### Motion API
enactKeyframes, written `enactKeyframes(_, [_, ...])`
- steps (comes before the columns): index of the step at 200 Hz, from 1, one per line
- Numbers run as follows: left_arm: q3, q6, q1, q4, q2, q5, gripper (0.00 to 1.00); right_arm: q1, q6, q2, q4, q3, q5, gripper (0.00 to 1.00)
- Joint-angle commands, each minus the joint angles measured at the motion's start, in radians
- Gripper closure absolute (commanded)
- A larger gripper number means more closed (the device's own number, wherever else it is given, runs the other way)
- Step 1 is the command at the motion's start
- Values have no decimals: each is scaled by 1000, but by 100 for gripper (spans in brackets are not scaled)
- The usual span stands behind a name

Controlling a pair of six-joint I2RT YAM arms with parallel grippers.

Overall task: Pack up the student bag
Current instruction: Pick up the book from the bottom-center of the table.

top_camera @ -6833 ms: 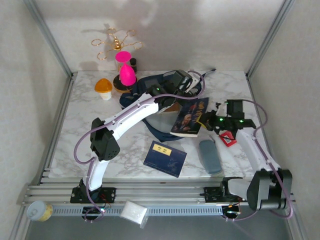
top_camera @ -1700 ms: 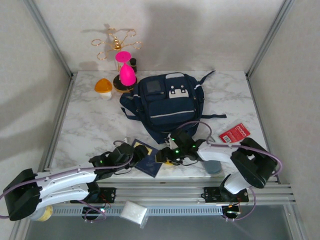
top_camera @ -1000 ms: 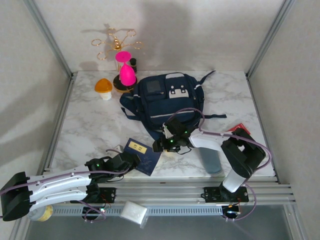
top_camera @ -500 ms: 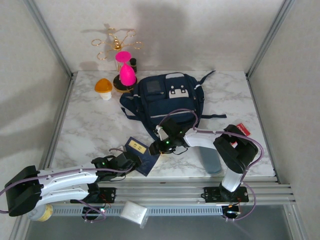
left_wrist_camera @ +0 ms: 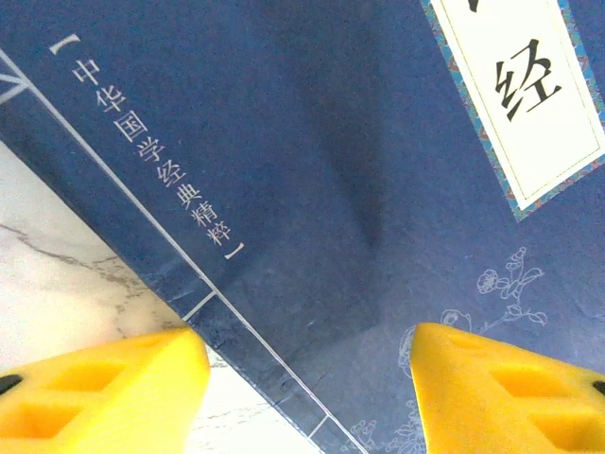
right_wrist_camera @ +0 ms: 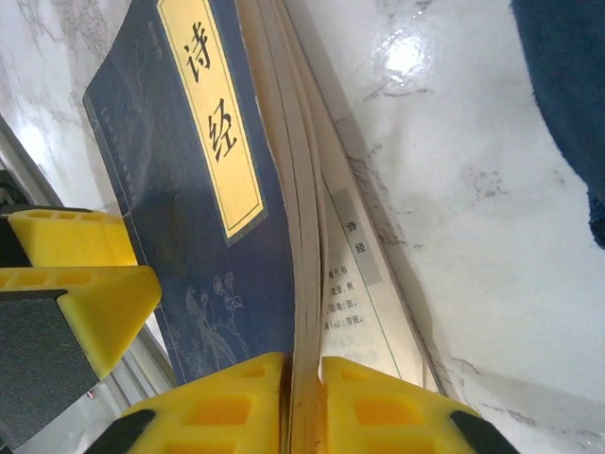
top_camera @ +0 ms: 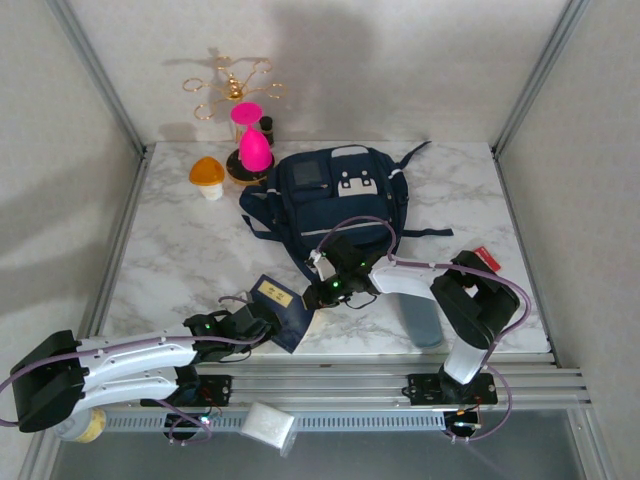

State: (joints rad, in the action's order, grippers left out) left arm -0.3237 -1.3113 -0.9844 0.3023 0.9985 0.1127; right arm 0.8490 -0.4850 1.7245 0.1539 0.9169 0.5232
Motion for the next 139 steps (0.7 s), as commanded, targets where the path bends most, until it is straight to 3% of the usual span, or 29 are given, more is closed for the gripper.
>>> enactKeyframes(1, [38, 15, 24, -54, 49, 24, 38, 10, 6, -35, 6, 9, 21, 91])
enactKeyframes(26, [17, 30, 37, -24, 22, 32, 34, 10, -14, -69, -11, 14, 49, 100])
enactKeyframes(57, [-47, 78, 84, 70, -72, 59, 28, 3, -82, -140, -72, 31, 104, 100])
enactKeyframes(98, [-179, 232, 282, 160, -213, -4, 14, -52, -218, -201, -210, 41, 196, 100])
enactKeyframes(115, [-247, 293, 372, 163, -215, -67, 6, -84, -296, -238, -291, 43, 219, 100])
enactKeyframes(139, [-344, 350, 470, 172, -171, -133, 2, -136, -397, -286, -384, 52, 258, 100])
